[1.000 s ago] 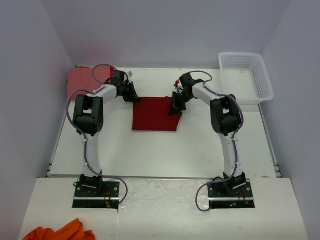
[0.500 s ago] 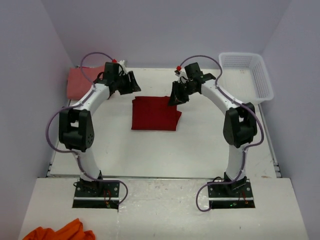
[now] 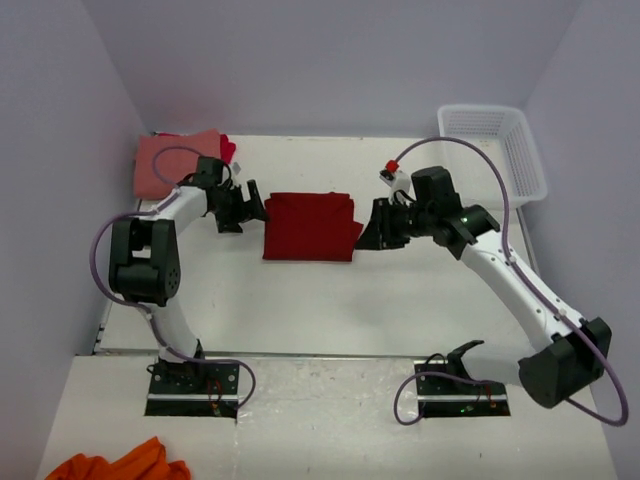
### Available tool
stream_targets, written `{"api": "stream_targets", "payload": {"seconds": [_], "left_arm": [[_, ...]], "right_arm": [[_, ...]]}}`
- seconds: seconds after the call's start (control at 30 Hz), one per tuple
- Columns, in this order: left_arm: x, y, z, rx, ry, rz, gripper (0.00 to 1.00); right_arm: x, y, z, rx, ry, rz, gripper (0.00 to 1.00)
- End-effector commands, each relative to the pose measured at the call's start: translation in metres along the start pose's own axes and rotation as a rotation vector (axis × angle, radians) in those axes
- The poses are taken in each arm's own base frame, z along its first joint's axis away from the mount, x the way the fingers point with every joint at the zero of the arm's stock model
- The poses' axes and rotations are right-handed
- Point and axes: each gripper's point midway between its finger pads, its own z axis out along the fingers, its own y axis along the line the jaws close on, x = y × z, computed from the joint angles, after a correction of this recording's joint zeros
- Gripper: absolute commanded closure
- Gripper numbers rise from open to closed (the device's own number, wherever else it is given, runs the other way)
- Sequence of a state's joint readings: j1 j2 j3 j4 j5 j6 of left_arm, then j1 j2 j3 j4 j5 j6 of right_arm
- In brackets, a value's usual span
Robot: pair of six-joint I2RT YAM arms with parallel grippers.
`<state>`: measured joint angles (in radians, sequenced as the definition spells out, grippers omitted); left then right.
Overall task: Fold and stack the t-shirts
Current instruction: Put the neatly folded tshirt into the corner of the board with the left arm
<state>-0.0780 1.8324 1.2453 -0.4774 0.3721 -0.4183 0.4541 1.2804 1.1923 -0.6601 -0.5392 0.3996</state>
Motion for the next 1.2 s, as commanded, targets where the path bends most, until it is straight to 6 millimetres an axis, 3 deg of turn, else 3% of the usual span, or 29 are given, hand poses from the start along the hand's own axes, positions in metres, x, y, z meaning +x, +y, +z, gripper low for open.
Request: {"api": "stream_targets", "payload": {"seconds": [0.0,0.23,0.37,0.57,0.7,0.87,1.07,1.17], "left_arm": [[-0.007,-0.019,-0.002,0.092,-0.009,0.039,0.06],[-0.001,-0.013,0.021,0.119,0.034,0.025,0.04],[0.009,0.002,0.038,0.083,0.075,0.007,0.04],[0.020,0.005,0.060,0.083,0.121,-0.005,0.04],[0.028,-0.009,0.072,0.089,0.139,0.006,0.05],[0.055,-0.034,0.092,0.094,0.182,0.038,0.07],[0.082,-0.037,0.103,0.100,0.213,0.002,0.21],[0.080,-0.037,0.103,0.103,0.200,-0.007,0.67]], "right_arm": [[0.013,0.002,-0.019,0.013,-0.048,-0.025,0.69],[0.036,-0.008,-0.037,0.071,-0.070,-0.041,0.69],[0.032,-0.001,-0.046,0.058,-0.103,-0.053,0.69],[0.025,0.004,-0.042,0.038,-0.104,-0.047,0.68],[0.023,0.007,-0.040,0.019,-0.107,-0.038,0.69],[0.017,0.009,-0.044,0.020,-0.129,-0.038,0.69],[0.013,0.011,-0.053,0.021,-0.168,-0.043,0.68],[0.016,0.009,-0.055,0.025,-0.173,-0.041,0.68]]}}
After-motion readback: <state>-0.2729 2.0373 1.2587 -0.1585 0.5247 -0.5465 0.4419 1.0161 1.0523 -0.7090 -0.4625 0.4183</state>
